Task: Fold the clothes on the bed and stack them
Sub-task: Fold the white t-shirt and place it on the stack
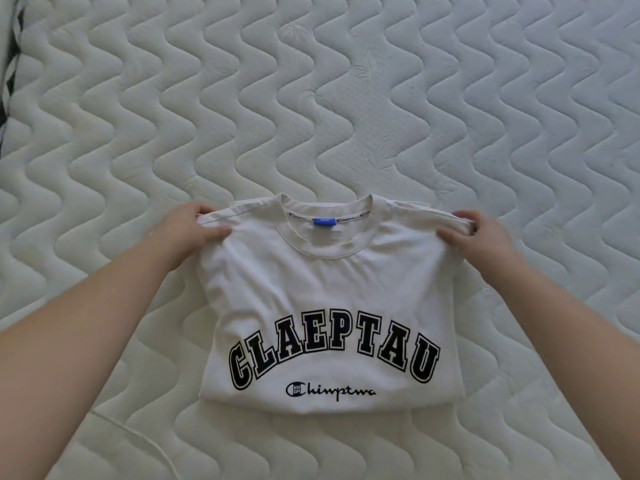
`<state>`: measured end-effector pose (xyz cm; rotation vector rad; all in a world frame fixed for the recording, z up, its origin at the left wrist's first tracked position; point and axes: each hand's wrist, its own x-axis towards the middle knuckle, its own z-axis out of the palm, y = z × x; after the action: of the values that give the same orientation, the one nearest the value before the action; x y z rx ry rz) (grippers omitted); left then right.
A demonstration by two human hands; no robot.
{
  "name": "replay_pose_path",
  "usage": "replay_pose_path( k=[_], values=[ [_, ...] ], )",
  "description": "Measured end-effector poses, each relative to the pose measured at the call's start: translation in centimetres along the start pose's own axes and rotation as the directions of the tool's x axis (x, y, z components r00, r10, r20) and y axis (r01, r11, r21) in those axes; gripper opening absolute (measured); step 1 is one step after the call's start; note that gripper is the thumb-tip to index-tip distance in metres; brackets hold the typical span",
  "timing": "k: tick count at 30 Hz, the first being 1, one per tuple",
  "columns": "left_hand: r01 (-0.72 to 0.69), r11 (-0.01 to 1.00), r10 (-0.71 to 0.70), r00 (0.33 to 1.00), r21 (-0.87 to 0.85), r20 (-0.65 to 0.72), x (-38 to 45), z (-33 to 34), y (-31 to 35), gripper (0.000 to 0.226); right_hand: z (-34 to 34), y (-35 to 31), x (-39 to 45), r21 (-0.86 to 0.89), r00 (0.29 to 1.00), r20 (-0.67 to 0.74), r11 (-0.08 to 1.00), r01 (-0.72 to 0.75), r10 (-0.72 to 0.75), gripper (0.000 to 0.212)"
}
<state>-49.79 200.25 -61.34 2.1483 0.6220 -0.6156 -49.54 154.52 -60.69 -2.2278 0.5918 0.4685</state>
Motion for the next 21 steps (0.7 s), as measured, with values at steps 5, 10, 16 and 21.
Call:
replay_pose_path(
  k=[5, 10, 16, 21],
  values=[
    [0.009, 0.981, 0.019, 0.990, -0.192, 0.143, 0.9, 0.1, -0.5, 0.025, 0.7, 0.6, 1.0, 0.216, 0.994, 0.038, 0.970, -0.111, 0.105, 0.025],
    [-0.202, 0.949, 0.221, 0.973, -0.242, 0.058, 2.0, -0.9, -0.7, 0.016, -0.5, -0.3, 1.8, 0.083, 0.993, 0.009, 0.989, 0.119, -0.120, 0.014],
    [0.164, 0.854, -0.256, 0.959, -0.495, -0.124, 2.0, 1.5, -1.3, 0.040, 1.4, 0.3, 1.2, 0.304, 0.970, -0.015, 0.925, -0.226, 0.242, 0.047],
    [0.254, 0.825, -0.086, 0.939, -0.505, 0.333, -2.2, 1.6, -4.6, 0.069, 1.8, 1.8, -1.3, 0.291, 0.948, 0.257, 0.921, -0.259, 0.186, 0.051]
  ],
)
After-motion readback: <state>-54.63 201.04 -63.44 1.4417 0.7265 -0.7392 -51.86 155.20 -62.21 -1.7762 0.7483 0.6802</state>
